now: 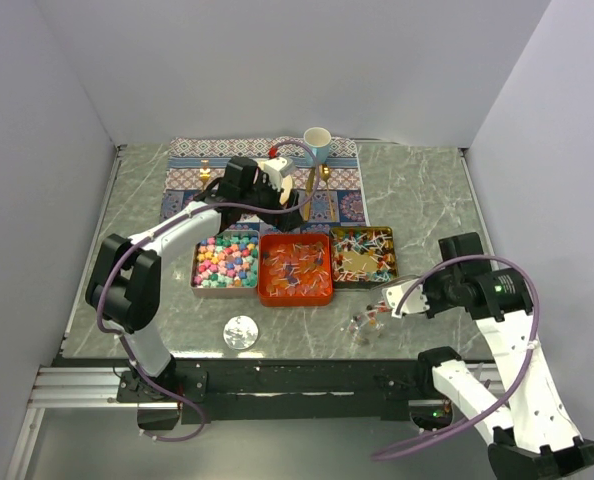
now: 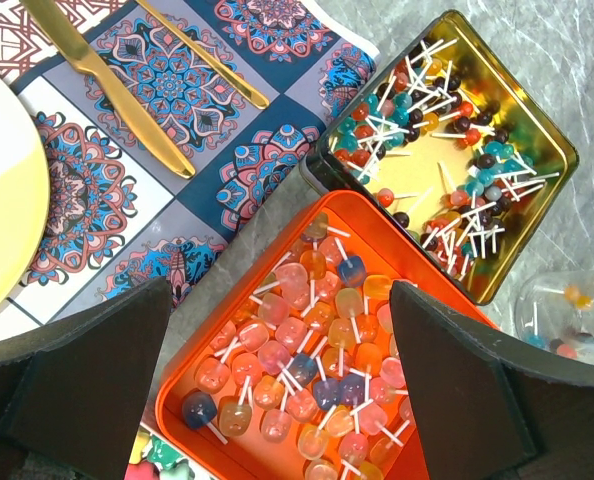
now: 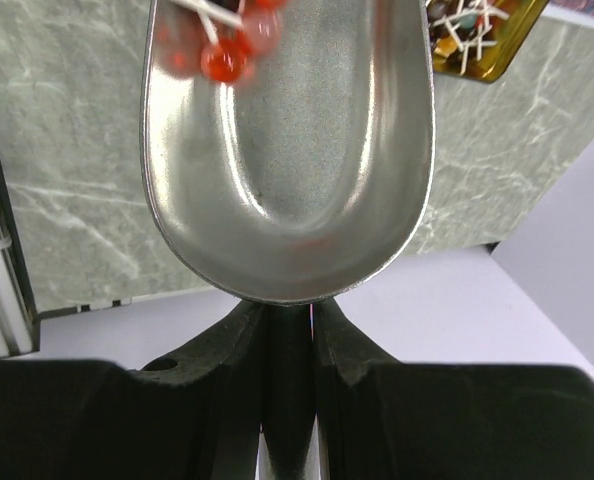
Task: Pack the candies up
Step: Place the fake candies in the packing bottle.
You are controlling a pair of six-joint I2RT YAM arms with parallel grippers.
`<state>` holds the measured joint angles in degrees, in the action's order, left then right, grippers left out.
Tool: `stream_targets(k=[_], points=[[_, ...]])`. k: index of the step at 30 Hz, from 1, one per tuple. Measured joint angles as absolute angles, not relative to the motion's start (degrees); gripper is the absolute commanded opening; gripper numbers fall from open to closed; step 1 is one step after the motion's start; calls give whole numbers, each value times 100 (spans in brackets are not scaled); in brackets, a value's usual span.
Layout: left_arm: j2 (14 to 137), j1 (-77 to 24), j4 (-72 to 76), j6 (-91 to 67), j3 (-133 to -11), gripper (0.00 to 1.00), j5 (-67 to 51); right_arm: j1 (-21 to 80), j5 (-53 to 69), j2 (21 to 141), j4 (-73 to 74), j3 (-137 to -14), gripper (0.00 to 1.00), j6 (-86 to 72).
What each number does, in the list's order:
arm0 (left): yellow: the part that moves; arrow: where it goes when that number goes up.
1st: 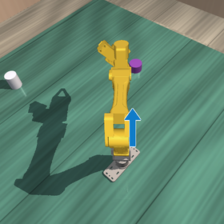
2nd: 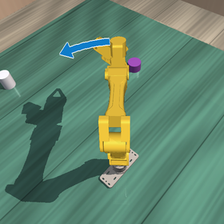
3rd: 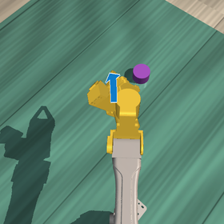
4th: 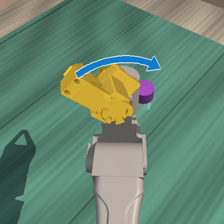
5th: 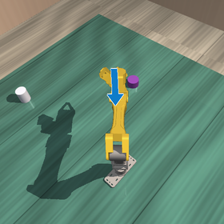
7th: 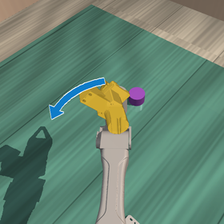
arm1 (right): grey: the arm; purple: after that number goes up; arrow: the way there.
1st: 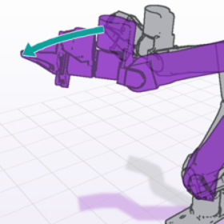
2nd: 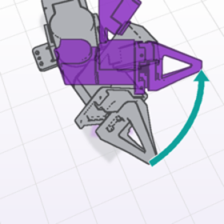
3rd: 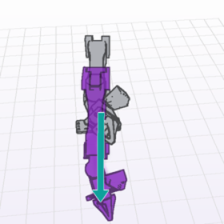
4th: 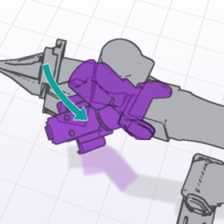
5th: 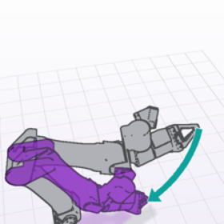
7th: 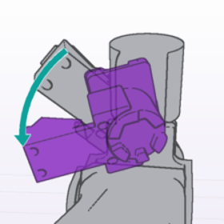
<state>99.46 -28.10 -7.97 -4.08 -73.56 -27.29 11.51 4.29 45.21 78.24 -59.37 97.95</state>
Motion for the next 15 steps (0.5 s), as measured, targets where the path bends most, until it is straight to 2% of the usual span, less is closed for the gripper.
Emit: stream_targets(k=[15], points=[[9974, -2810, -773, -429, -7387, 97, -2738, 1675, -189, 4521, 7819, -5935, 0, 9758]])
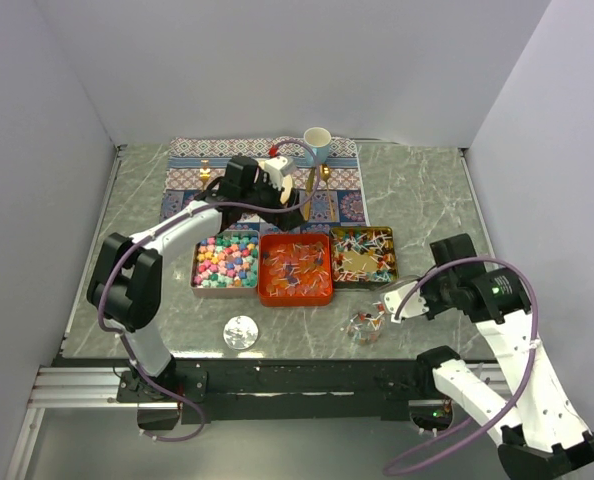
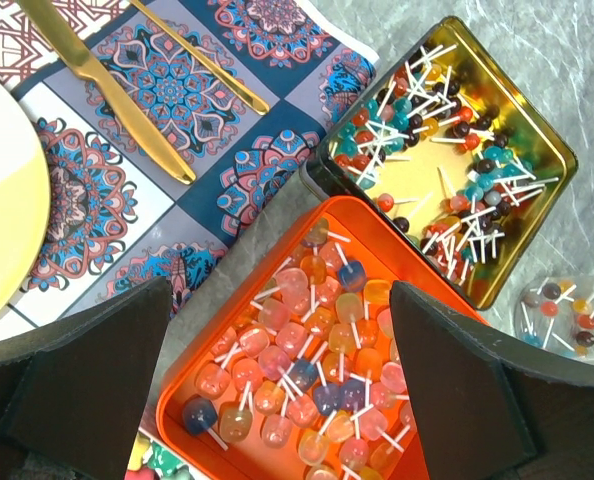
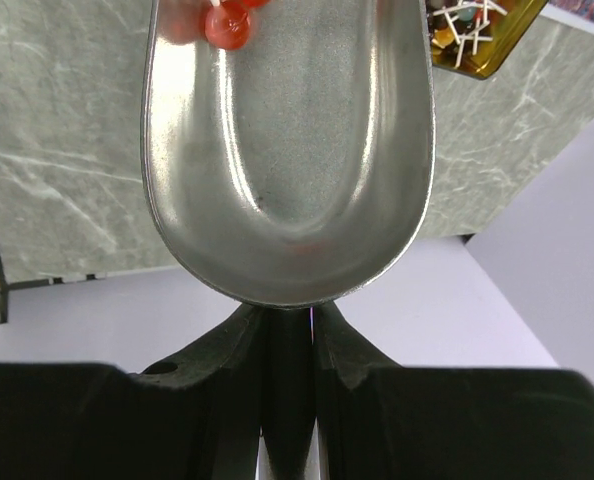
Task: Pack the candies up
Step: Place the fake candies in the packing bottle, then scoop the fake candies from the storage box.
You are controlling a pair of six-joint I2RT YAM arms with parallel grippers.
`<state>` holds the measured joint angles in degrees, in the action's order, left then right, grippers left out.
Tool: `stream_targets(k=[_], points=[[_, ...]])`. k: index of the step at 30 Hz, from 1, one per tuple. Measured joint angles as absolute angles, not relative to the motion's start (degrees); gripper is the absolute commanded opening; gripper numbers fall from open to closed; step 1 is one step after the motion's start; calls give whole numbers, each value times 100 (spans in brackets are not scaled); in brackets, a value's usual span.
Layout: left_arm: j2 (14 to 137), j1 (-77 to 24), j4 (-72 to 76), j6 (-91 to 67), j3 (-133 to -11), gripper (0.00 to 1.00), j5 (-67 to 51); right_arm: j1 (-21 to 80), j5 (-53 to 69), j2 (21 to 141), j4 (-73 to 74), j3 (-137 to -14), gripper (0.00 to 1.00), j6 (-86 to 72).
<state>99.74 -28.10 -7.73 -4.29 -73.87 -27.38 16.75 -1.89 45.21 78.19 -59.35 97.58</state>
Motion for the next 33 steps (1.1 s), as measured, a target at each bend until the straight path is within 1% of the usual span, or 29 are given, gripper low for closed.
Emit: stream_targets(k=[8, 22, 25, 28, 30, 32, 33], points=[[10022, -2810, -746, -434, -7417, 97, -2735, 2169, -537, 4753, 7815, -6090, 0, 9651], [10022, -2810, -709, -429, -7417, 97, -2703, 3273, -1354, 5428, 7741, -6213, 0, 8912], [10022, -2781, -777, -419, -7443, 97, -2630, 3282, -1455, 5607, 7804, -6545, 0, 8713], [9942, -2633, -963, -432, -7474, 98, -2600, 3181, -1446, 6042, 7881, -7369, 0, 8357], [9725, -2320, -1068, -515, -7389, 99, -2620, 3076, -1398, 6425, 7795, -7992, 0, 8062], [9341, -1885, -1114, -569, -7153, 86, -2641, 3022, -1343, 6764, 7644, -8442, 0, 7795], [9085, -1634, -1157, -572, -6997, 67, -2652, 3009, -1306, 6956, 7511, -8613, 0, 7669]])
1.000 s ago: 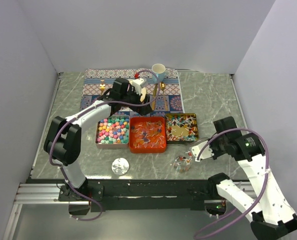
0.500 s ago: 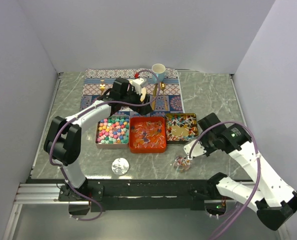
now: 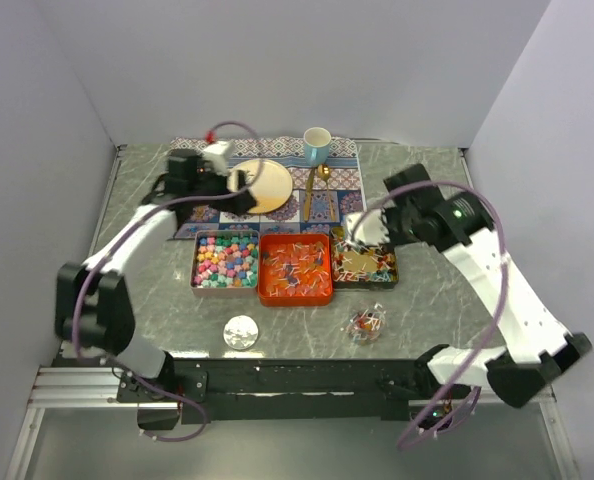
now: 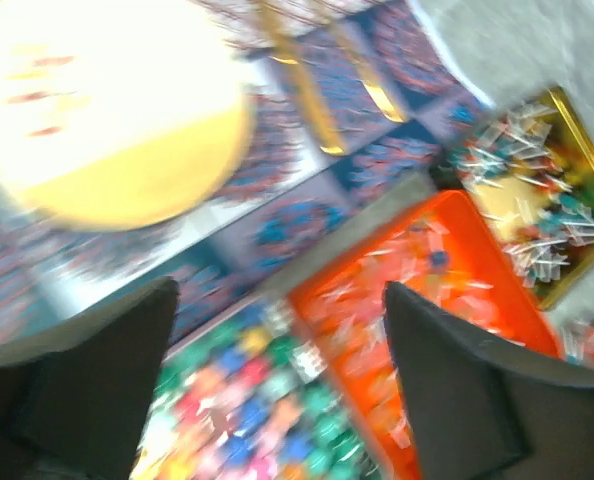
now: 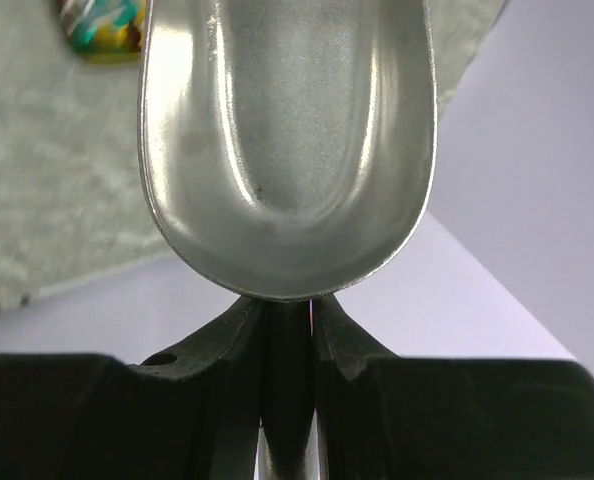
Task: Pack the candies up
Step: Scoop the fake candies from the storage box.
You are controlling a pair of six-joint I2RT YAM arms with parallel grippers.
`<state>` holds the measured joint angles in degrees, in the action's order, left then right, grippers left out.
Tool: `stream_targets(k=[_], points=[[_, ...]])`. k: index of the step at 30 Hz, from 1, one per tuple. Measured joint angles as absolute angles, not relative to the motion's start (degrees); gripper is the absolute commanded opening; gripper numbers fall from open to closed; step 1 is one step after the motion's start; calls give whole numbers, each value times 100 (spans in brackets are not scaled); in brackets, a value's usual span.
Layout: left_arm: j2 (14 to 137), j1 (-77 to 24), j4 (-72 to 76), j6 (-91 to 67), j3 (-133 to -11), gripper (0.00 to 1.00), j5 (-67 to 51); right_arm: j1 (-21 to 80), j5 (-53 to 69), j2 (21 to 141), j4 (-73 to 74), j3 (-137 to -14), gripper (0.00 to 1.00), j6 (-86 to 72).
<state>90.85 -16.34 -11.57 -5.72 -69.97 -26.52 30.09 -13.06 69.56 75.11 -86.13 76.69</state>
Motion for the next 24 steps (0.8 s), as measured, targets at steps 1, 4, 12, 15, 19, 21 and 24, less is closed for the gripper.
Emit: stream_targets(k=[1, 4, 12, 15, 19, 21, 24], points=[[8823, -1380, -1155, -534, -6810, 48, -2668, 3006, -1256, 7170, 7338, -8750, 0, 7555], [8025, -1061, -1208, -189, -6215, 1, -2803, 3048, -1140, 7653, 6945, -8825, 0, 7393], [7030, -1317, -1507, 1310, -4860, 1, -3876, 3577, -897, 9148, 6611, -8986, 0, 7500], [7387, -1321, -1627, 1590, -4875, 1, -3948, 3857, -985, 9675, 6866, -9391, 0, 7561], [7915, -1319, -1732, 1883, -4875, 1, -3997, 4123, -1376, 10398, 7094, -10123, 0, 7476], [8090, -1315, -1693, 1879, -4851, 1, -4143, 4185, -1632, 10643, 7113, -10267, 0, 7439], [8329, -1293, -1490, 1653, -4783, 1, -4438, 4268, -2058, 10801, 7157, -10226, 0, 7470]])
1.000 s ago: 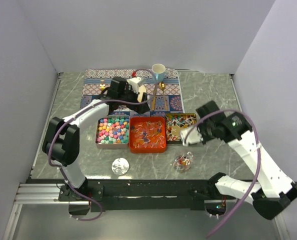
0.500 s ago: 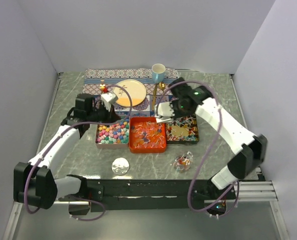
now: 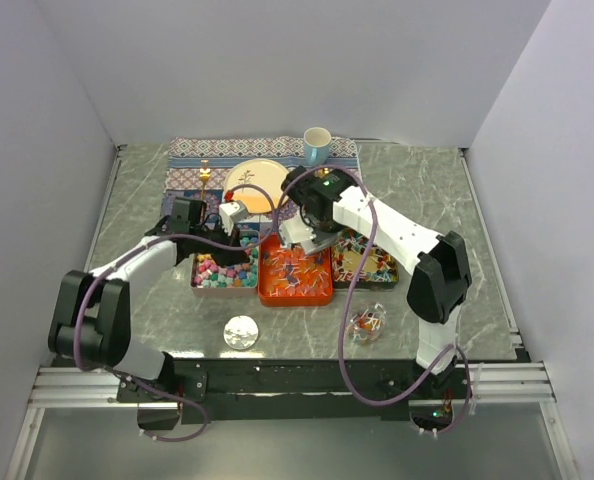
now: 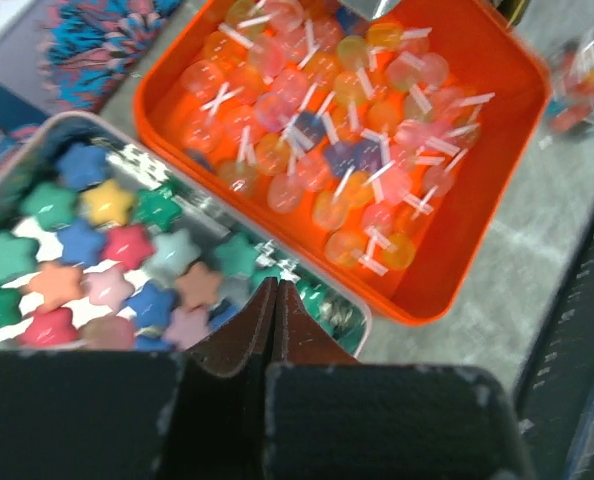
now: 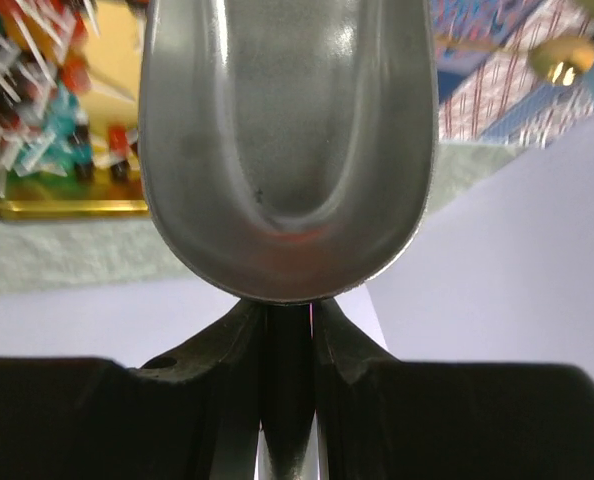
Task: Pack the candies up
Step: Scoop the fake candies from the storage box.
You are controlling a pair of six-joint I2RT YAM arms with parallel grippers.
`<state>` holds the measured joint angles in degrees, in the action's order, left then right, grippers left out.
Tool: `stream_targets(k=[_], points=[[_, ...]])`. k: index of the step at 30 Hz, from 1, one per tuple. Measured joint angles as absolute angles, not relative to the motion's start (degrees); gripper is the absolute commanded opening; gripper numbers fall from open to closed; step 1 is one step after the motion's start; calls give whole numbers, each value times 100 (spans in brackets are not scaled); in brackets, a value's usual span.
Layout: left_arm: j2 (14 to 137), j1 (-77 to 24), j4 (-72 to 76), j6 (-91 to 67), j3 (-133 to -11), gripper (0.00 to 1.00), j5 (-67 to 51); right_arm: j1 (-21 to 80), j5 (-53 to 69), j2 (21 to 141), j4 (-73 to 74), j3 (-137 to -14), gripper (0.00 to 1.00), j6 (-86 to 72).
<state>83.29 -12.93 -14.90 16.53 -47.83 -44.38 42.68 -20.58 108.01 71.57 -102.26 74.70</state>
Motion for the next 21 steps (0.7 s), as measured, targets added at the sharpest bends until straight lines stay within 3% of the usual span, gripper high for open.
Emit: stream_targets(k=[9, 21], points=[[8761, -1238, -519, 325, -4329, 1, -4866, 4418, -3183, 10748, 6827, -9330, 0, 7725], [9478, -1081, 34, -751, -4427, 1, -5061, 4694, -4287, 11301, 6685, -9612, 0, 7583]])
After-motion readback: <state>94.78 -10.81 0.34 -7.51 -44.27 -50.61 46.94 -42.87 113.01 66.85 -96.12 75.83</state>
